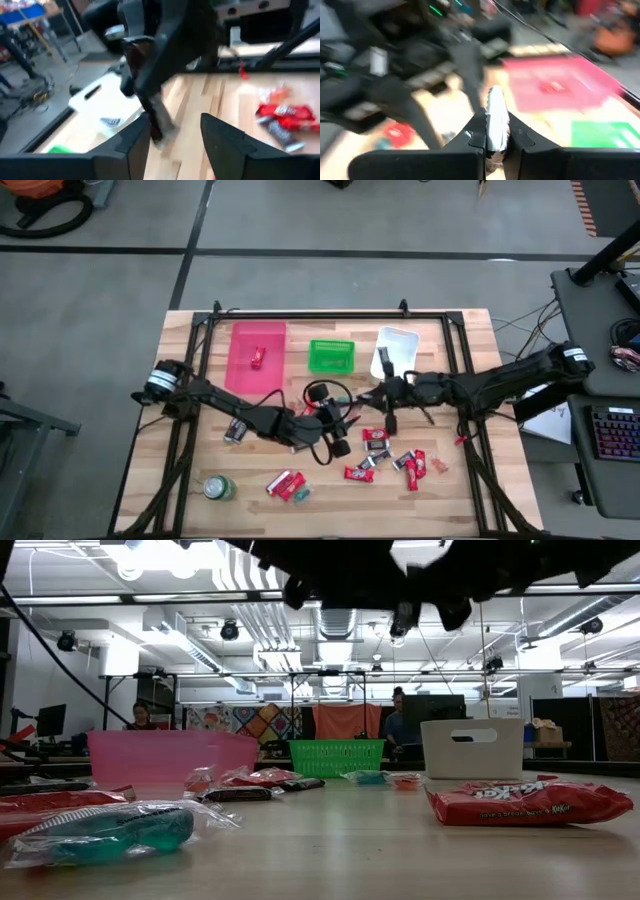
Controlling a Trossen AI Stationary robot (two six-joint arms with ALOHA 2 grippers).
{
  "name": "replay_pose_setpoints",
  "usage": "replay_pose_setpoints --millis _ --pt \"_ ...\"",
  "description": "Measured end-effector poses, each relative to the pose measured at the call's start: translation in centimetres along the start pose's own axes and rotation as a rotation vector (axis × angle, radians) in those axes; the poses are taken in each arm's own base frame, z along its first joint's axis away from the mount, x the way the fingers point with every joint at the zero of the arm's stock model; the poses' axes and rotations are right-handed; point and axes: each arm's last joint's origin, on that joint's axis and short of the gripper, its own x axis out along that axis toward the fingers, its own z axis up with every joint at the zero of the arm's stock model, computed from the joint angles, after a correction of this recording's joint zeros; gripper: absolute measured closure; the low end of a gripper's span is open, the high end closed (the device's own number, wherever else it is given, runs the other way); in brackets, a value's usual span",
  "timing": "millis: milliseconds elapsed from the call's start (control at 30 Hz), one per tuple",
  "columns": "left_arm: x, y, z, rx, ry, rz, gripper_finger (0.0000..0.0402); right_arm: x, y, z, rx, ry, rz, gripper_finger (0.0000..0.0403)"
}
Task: Sort candy
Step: Put the brown chocolate bar into the white bin
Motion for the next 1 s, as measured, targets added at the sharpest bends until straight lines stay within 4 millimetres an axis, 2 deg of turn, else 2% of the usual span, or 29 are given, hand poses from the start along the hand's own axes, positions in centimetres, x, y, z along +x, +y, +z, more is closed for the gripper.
replay_pose_setpoints --millis 267,500,700,900,1000 --pt "-1.1 1.1 -1.0 0.004 0.185 0.059 0.0233 -1.3 -3.6 0.3 0.089 0.300 -0.487 0.0381" --pt "-1.7 1.6 -1.3 0.028 0.314 0.092 0.0233 -2.6 -7.1 -1.1 0.260 0.462 -0.727 0.0380" --pt "-2.1 2.0 -0.9 0.041 0.401 0.117 0.0233 -2.5 -8.6 -2.3 0.284 0.552 -0.810 0.0380" --pt "-2.6 2.4 -0.8 0.064 0.480 0.143 0.0233 -1.7 -9.0 -2.7 0.272 0.561 -0.815 0.0377" --pt "-2.8 2.5 -1.1 0.068 0.510 0.146 0.0233 -1.5 -9.0 -3.0 0.268 0.575 -0.817 0.0361"
